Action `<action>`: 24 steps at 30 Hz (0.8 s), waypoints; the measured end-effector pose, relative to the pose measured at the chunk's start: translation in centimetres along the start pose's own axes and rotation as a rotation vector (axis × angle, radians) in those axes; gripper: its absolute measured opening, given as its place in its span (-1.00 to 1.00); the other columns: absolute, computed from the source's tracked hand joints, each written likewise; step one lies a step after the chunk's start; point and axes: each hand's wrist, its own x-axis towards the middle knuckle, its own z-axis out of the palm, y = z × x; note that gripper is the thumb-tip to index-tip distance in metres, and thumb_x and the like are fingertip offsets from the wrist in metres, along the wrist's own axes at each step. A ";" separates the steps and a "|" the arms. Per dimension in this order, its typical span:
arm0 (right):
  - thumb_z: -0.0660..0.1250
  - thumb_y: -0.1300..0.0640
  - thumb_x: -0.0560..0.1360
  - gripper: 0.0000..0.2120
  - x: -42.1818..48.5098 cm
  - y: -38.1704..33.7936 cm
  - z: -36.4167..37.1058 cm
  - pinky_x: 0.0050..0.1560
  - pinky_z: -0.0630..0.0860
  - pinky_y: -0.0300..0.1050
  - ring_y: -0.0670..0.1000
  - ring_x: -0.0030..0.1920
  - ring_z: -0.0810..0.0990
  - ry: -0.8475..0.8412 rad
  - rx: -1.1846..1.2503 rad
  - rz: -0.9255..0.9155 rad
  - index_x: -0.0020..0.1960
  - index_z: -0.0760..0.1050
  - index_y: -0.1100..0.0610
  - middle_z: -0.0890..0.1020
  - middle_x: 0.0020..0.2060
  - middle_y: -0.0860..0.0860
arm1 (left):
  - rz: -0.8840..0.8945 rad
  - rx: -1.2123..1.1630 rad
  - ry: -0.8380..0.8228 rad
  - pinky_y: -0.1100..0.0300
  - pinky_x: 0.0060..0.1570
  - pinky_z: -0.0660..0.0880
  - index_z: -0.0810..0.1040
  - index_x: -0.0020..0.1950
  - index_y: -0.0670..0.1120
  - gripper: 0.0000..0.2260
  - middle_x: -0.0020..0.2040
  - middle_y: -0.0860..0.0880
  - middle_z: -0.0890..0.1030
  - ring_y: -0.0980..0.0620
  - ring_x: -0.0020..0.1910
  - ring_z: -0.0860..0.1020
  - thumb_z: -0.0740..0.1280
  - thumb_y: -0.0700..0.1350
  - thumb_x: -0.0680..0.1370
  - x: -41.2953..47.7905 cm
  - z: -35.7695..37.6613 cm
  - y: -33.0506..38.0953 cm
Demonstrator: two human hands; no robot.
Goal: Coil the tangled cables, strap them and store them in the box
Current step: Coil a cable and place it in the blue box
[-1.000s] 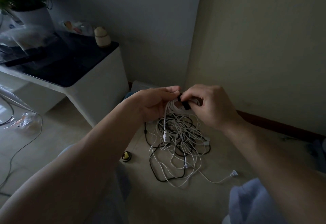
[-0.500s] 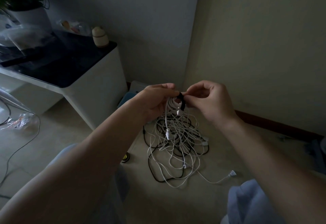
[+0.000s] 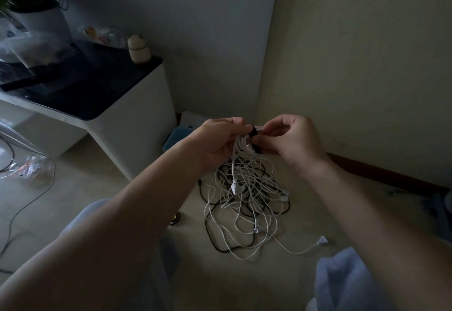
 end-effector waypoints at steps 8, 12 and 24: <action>0.68 0.25 0.23 -0.71 -0.1 0.5 0.2 -0.38 0.62 -0.16 -0.04 -0.35 0.70 0.078 -0.186 -0.127 -0.23 0.58 0.11 0.70 -0.38 -0.03 | -0.024 -0.043 0.078 0.28 -0.38 0.59 0.52 -0.17 -0.17 -0.84 -0.27 -0.11 0.57 0.07 -0.43 0.59 0.35 -0.39 0.54 0.0 0.3 -0.2; 0.67 0.21 0.24 -0.72 -0.2 0.6 0.6 -0.43 0.47 -0.37 -0.20 -0.40 0.63 0.136 -0.272 -0.227 -0.26 0.57 0.02 0.68 -0.38 -0.15 | -0.013 -0.064 0.107 0.26 -0.37 0.60 0.54 -0.06 -0.21 -0.91 -0.21 -0.13 0.55 0.03 -0.35 0.57 0.36 -0.38 0.55 -0.2 0.3 0.0; 0.53 0.23 0.43 -0.85 0.0 1.2 1.1 -0.29 0.47 -0.44 -0.21 -0.27 0.64 0.150 -0.357 -0.532 -0.12 0.60 0.05 0.65 -0.31 -0.16 | 0.155 0.115 0.137 0.19 -0.27 0.62 0.61 0.14 -0.34 -0.82 -0.17 -0.22 0.64 -0.02 -0.31 0.62 0.37 -0.27 0.58 -0.3 -0.2 0.1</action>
